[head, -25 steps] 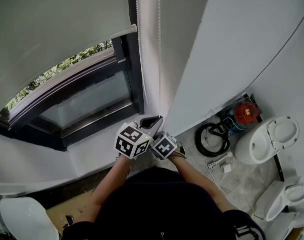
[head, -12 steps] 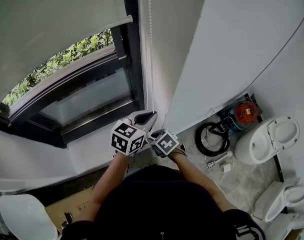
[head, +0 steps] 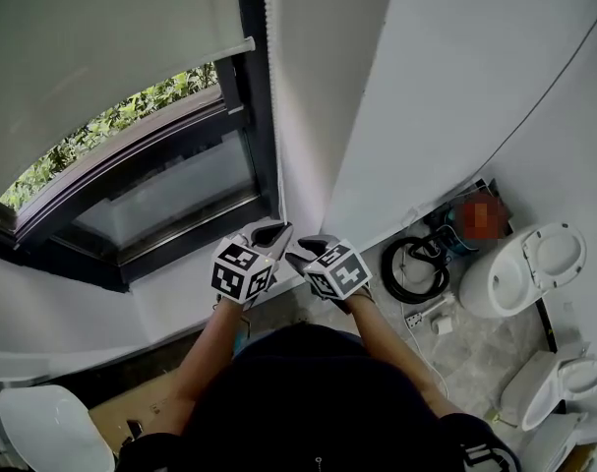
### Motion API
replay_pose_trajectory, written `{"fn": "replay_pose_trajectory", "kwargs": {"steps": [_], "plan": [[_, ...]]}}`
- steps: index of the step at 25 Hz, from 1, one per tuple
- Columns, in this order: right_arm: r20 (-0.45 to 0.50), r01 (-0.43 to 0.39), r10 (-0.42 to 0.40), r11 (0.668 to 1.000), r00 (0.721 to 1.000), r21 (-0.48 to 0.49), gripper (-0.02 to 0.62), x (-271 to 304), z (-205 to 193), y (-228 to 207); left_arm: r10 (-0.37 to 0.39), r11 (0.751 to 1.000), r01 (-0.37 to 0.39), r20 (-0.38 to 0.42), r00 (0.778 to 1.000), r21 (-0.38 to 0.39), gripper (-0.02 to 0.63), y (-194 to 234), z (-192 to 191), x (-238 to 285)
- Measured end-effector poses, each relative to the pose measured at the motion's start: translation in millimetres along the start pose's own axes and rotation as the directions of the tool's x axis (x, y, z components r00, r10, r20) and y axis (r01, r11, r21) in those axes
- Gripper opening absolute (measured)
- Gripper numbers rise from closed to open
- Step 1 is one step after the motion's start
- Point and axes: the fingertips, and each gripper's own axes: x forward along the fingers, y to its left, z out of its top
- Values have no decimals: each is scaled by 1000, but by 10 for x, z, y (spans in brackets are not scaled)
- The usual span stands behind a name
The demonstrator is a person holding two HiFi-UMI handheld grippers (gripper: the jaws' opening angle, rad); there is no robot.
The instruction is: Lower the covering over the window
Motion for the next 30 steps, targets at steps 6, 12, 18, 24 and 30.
{"fn": "replay_pose_trajectory", "kwargs": {"steps": [6, 12, 18, 24, 30], "plan": [[130, -4, 9, 999, 991, -43, 129, -367, 450, 118, -7, 989, -9, -108, 994, -146, 15, 8, -773, -55], [218, -74, 83, 996, 972, -48, 129, -556, 745, 367, -27, 987, 1, -160, 987, -161, 15, -52, -1052, -30], [350, -77, 98, 994, 932, -73, 129, -848, 1188, 491, -39, 987, 3, -223, 974, -162, 15, -83, -1293, 9], [411, -56, 99, 992, 906, -115, 129, -996, 1446, 549, -65, 984, 9, -309, 949, -180, 16, -162, -1692, 39], [443, -71, 121, 989, 888, -129, 127, -1049, 1537, 632, -81, 983, 22, -320, 944, -183, 17, -212, -1725, 56]]}}
